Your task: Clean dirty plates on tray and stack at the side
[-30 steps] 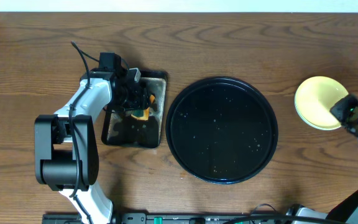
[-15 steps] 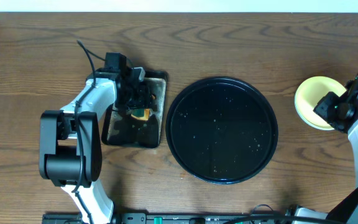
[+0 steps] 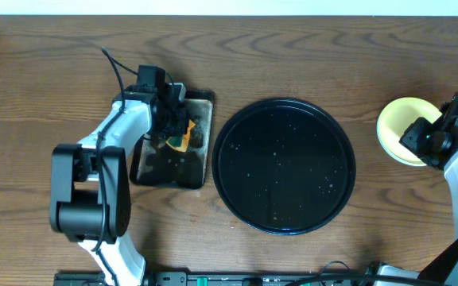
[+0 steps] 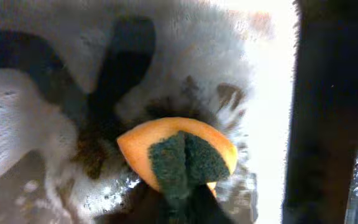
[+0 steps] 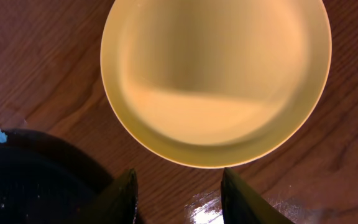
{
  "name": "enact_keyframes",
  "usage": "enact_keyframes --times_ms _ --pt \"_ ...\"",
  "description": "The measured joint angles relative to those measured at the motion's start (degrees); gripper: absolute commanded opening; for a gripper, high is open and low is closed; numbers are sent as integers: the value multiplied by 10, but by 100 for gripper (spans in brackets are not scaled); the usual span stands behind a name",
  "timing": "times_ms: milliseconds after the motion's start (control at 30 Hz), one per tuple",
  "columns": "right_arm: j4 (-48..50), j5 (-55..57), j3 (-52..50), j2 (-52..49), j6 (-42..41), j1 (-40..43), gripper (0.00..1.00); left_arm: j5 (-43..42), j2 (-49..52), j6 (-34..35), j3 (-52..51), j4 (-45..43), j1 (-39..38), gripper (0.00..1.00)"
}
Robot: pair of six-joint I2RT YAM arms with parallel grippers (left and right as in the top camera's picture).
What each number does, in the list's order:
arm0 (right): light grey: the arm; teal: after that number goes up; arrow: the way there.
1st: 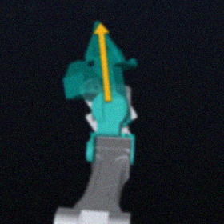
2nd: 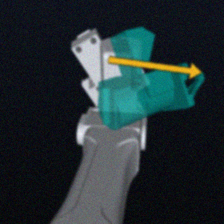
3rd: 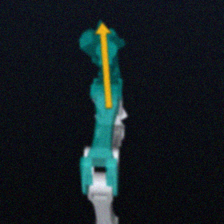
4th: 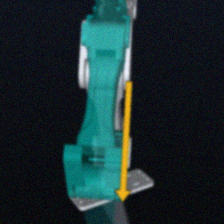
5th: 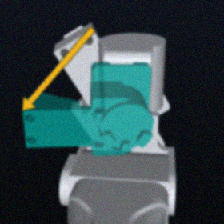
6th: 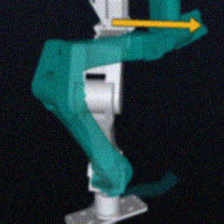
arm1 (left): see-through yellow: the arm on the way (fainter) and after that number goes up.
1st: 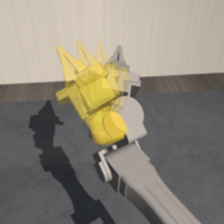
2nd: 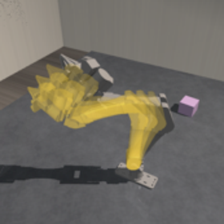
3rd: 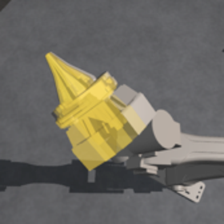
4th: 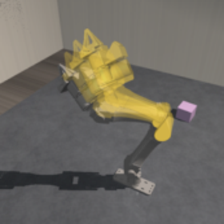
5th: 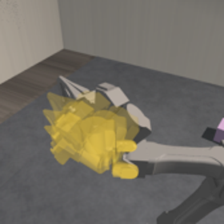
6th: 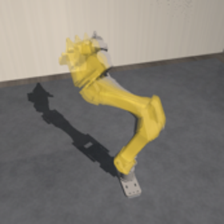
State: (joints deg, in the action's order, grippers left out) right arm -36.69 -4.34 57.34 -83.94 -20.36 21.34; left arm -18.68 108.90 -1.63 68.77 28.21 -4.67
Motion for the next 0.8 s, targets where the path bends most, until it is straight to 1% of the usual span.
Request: enact_keyframes --times_ms 33,67,100,233,400,633,667,733,800 --pt "0 0 0 0 0 0 41 3 -11 1 0 0 0 52" --pt "0 0 0 0 0 0 41 7 -25 2 0 0 0 62" --pt "0 0 0 0 0 0 41 9 -38 3 0 0 0 66" --pt "-1 0 0 0 0 0 41 11 -75 3 0 5 0 66" --pt "-2 0 0 0 0 0 41 26 -62 3 0 30 0 66" --pt "-3 0 0 0 0 0 41 52 -29 5 0 33 0 66" --pt "-3 0 0 0 0 0 41 52 -24 6 0 33 0 61" --pt "-3 0 0 0 0 0 41 54 -12 13 0 35 0 40" --pt "-3 0 0 0 0 0 41 56 -2 20 0 40 0 8"
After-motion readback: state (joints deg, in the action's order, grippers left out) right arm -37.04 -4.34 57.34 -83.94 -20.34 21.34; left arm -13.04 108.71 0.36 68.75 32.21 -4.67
